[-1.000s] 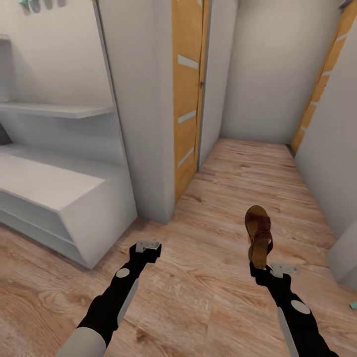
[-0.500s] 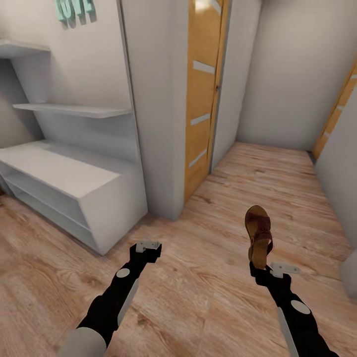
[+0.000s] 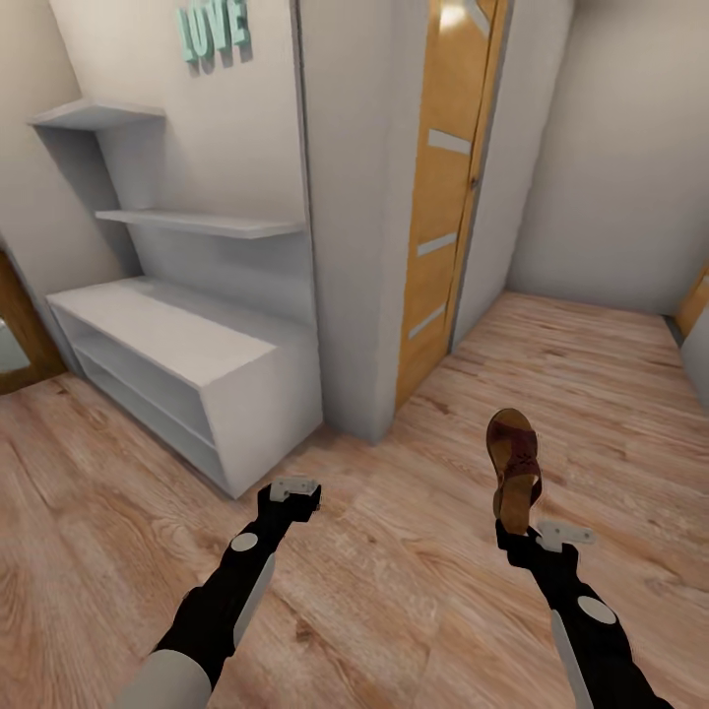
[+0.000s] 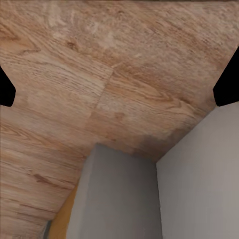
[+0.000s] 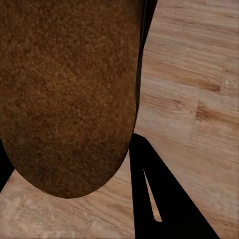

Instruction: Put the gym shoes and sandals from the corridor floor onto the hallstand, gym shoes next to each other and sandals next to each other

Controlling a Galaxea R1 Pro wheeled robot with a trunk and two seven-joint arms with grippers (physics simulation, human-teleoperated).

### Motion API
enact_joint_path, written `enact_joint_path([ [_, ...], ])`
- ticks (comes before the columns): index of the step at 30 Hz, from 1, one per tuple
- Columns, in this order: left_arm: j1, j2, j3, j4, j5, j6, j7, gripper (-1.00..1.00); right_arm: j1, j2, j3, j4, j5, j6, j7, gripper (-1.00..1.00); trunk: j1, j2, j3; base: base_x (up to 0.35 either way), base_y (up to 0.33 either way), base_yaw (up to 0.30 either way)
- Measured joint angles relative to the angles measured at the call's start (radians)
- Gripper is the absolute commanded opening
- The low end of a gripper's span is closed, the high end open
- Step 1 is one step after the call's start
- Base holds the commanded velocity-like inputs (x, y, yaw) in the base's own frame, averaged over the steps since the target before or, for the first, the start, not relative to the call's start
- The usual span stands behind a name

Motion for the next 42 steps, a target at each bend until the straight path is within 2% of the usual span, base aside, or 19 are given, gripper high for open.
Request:
enact_joint_path([
  [15, 0.0, 0.0, 0.0, 0.0, 0.0, 0.0, 0.0, 1.0, 0.0, 0.0, 0.0, 0.0, 0.0, 0.0, 0.0, -1.0, 0.0, 0.0, 0.017, -0.006, 0.0, 0.232],
  [25, 0.0, 0.0, 0.0, 0.0, 0.0, 0.0, 0.0, 1.0, 0.0, 0.0, 0.0, 0.0, 0.0, 0.0, 0.0, -1.0, 0.0, 0.0, 0.028, -0.222, 0.0, 0.232],
  [42, 0.0, 0.0, 0.0, 0.001, 0.001, -0.001, -0.001, 1.0, 0.0, 0.0, 0.0, 0.002, 0.0, 0.0, 0.0, -1.0, 0.0, 0.0, 0.048, -0.008, 0.03, 0.232],
])
